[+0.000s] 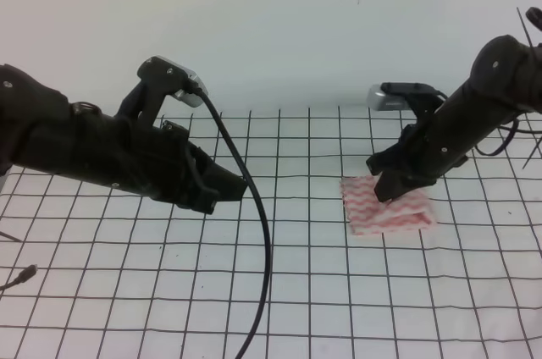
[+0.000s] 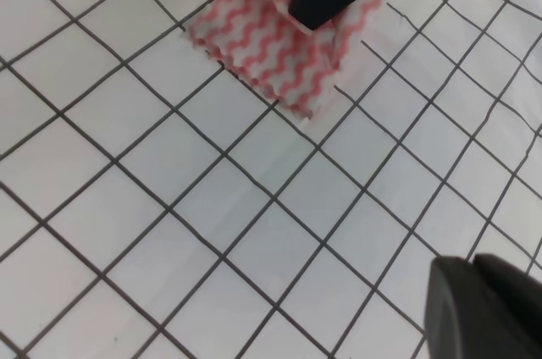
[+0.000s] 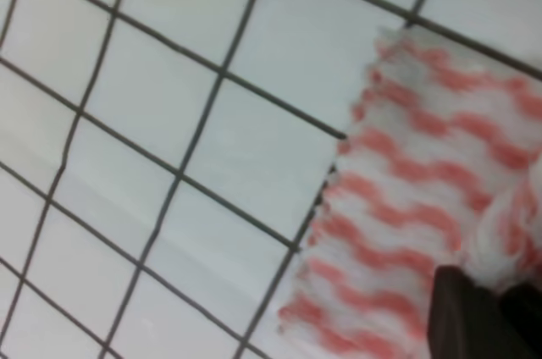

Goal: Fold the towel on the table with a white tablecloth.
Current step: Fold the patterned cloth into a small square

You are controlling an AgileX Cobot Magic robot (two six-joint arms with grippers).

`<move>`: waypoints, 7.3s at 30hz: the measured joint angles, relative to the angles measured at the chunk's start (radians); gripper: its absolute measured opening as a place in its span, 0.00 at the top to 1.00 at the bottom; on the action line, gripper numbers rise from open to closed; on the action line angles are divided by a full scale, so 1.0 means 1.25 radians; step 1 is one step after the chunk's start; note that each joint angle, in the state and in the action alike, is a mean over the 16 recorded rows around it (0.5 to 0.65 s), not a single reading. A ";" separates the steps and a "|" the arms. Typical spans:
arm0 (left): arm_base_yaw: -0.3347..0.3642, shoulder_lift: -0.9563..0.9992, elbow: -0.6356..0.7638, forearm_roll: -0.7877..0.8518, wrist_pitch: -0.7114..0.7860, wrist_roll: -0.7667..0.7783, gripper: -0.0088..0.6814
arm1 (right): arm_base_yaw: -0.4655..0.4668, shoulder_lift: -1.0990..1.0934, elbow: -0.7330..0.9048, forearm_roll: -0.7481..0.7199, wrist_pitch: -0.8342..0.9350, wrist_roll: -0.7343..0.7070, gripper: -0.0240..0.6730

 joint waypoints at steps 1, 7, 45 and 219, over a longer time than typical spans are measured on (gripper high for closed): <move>0.000 0.000 0.000 0.000 0.000 0.000 0.99 | 0.002 0.000 0.000 0.001 -0.001 -0.001 0.96; 0.000 0.000 0.000 0.000 0.001 -0.002 0.99 | 0.013 0.000 0.000 0.007 -0.003 -0.011 0.96; 0.000 0.000 0.000 0.000 0.005 0.002 0.99 | 0.033 -0.001 -0.001 0.031 0.003 -0.053 0.65; 0.134 -0.681 0.106 0.124 0.103 -0.266 0.99 | -0.024 -0.911 0.303 -0.195 -0.160 0.047 0.96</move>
